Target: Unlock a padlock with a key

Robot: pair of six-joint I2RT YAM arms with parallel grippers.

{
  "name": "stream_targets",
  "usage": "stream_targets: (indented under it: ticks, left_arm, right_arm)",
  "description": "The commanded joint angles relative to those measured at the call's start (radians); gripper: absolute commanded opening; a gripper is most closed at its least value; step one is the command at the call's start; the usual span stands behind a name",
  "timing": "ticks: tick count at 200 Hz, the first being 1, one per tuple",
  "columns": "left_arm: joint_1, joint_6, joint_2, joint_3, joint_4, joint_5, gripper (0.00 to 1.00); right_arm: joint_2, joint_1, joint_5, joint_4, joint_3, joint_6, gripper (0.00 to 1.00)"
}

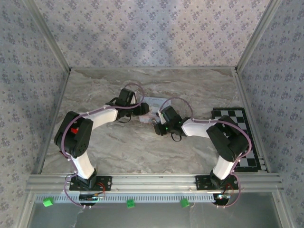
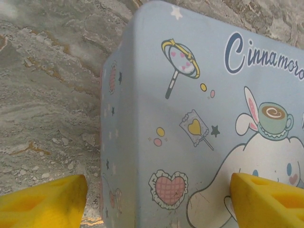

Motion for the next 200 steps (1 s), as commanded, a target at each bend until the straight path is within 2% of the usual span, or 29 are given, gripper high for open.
stream_targets:
  ticks: [1, 97, 166, 200]
  left_arm:
    - [0.004, -0.038, -0.010, -0.057, -0.028, -0.098, 0.78]
    - [-0.014, -0.138, -0.076, -0.151, 0.038, -0.177, 0.78]
    - [-0.086, -0.237, -0.089, -0.192, 0.121, -0.227, 0.77]
    - [-0.138, -0.266, -0.084, -0.195, 0.143, -0.244, 0.76]
  right_arm:
    - [0.012, 0.011, 0.002, -0.007, 0.016, 0.007, 0.26]
    - [-0.022, 0.084, 0.202, 0.027, 0.004, 0.070, 0.05]
    - [-0.067, 0.082, 0.273, 0.182, -0.092, 0.274, 0.01]
    - [-0.082, 0.022, 0.227, 0.235, -0.118, 0.323, 0.00]
